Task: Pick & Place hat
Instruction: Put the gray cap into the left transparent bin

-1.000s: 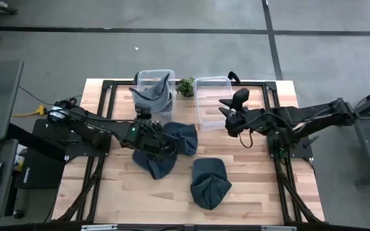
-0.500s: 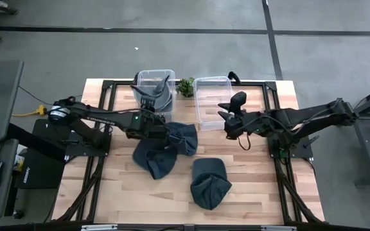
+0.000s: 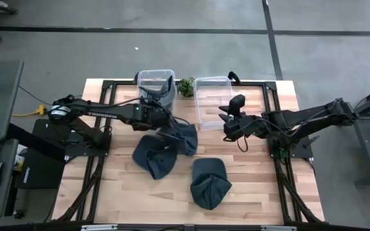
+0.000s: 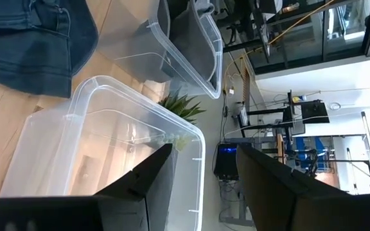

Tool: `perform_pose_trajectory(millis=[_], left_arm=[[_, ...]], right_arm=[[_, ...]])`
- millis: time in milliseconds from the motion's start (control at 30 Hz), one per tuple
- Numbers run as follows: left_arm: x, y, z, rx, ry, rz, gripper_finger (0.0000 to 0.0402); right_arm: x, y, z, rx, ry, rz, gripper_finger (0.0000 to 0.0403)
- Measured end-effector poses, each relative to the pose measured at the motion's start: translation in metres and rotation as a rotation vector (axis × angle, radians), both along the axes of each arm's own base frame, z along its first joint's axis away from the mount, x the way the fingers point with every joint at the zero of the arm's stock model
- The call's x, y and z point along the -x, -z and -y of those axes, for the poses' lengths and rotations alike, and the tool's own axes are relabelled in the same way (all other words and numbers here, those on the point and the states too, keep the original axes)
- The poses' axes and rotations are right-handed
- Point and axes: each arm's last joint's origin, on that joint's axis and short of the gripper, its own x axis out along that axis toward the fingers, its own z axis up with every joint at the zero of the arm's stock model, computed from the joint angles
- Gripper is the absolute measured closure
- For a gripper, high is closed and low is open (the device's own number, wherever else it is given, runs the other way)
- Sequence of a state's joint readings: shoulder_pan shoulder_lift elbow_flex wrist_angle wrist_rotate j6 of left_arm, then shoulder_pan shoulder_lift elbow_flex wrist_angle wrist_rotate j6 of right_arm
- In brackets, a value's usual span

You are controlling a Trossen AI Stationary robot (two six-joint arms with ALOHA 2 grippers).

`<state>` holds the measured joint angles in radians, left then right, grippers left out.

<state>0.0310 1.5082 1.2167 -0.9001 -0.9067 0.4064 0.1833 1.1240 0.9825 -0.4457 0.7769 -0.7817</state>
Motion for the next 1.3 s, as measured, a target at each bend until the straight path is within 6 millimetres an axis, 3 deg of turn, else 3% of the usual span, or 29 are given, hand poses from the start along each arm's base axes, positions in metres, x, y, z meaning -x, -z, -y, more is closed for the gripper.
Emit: perform_pose_trajectory(millis=[1100,1300], left_arm=[[0.008,0.008,-0.031,0.307,-0.056,0.004,0.0395],[0.009,0.008,-0.03,0.316,-0.055,0.0,0.0352]], right_arm=[[0.0,0.001,0.0,-0.017,0.0,0.004,0.0238],[0.0,0.0,0.0,-0.017,0.0,0.004,0.0237]])
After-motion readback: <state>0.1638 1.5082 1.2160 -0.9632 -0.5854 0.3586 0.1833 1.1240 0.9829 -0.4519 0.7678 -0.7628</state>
